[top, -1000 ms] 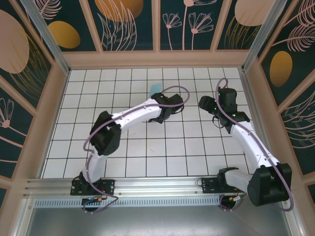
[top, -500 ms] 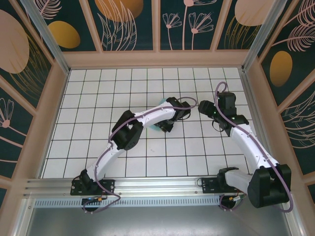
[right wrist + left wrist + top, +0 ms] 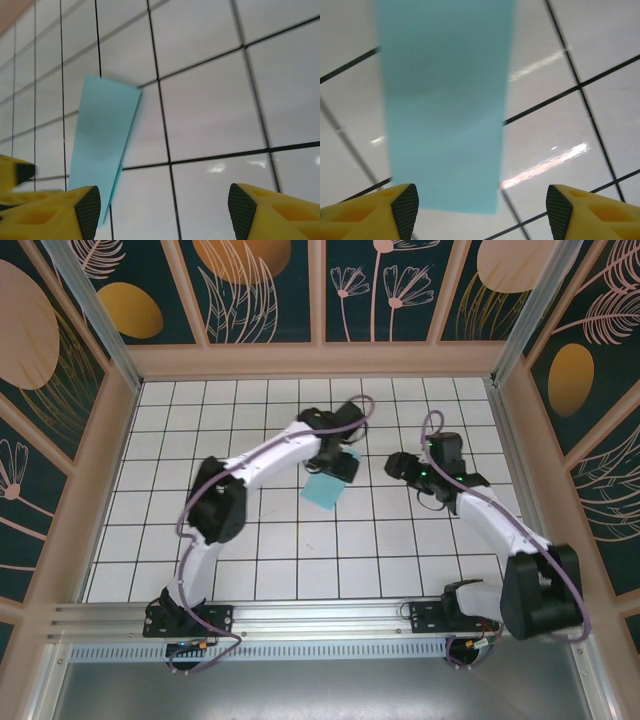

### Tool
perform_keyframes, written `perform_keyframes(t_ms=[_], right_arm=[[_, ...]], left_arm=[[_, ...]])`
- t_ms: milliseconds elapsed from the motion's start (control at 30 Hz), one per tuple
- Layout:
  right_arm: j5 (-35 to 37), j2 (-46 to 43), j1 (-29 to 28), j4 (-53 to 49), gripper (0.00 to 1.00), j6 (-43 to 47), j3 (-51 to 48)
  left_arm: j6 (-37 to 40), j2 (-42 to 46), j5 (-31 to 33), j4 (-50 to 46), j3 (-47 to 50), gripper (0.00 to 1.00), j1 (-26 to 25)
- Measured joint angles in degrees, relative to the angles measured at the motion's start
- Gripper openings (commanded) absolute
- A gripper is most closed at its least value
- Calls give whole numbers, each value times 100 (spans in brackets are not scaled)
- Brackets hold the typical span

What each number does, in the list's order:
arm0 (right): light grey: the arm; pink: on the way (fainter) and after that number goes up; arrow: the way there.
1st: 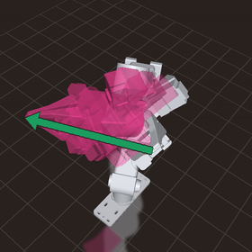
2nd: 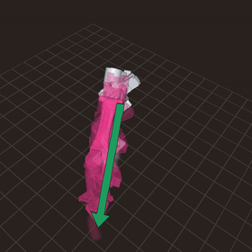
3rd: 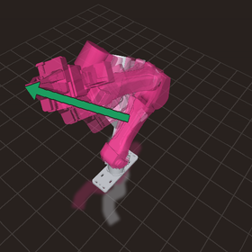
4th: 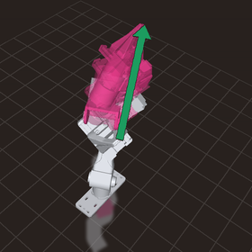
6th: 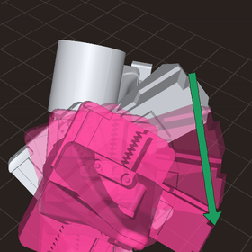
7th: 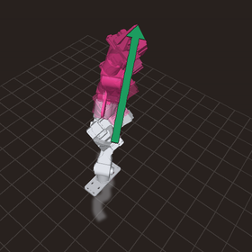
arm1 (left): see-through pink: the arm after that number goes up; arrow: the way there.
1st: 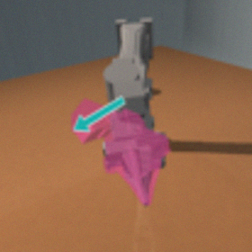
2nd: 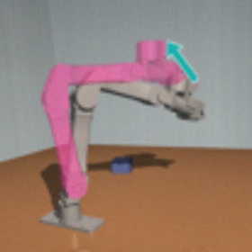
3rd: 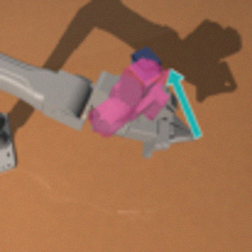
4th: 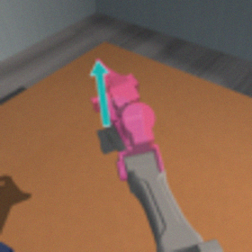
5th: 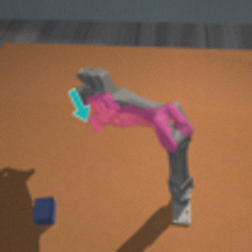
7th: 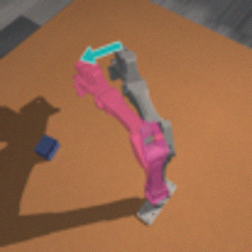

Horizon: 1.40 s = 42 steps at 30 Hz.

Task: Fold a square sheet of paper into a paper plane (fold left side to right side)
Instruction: Rotate the paper plane at the center of the table.

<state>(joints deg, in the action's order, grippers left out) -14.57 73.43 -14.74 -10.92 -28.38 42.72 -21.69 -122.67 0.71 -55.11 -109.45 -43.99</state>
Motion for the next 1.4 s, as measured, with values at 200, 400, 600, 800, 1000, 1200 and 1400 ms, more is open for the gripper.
perform_keyframes(t_ms=[200, 400, 600, 800, 1000, 1200, 1400], right_arm=[[367, 1950, -1019, -127, 99, -76, 1311], [791, 3198, -1294, -234, 99, -164, 2516], [1139, 3862, -1440, -413, 99, -361, 2999], [1322, 4118, -1576, -638, 99, -461, 3416], [1458, 4448, -1749, -916, 99, -481, 3877], [1349, 4811, -1884, -966, 99, -433, 4433], [966, 4889, -1965, -874, 99, -319, 4544]], left_arm=[[-343, 2363, -435, 2061, 2938, 85, 1058], [-717, 3508, -717, 3407, 4548, 88, 1250], [-776, 3530, -734, 3735, 4787, 89, 1261], [-772, 3530, -691, 3862, 4800, 90, 1261], [-748, 3532, -581, 3864, 4907, 90, 1261], [-708, 3668, -439, 3860, 5042, 91, 1261], [-708, 3923, -361, 3866, 5239, 92, 1261]])
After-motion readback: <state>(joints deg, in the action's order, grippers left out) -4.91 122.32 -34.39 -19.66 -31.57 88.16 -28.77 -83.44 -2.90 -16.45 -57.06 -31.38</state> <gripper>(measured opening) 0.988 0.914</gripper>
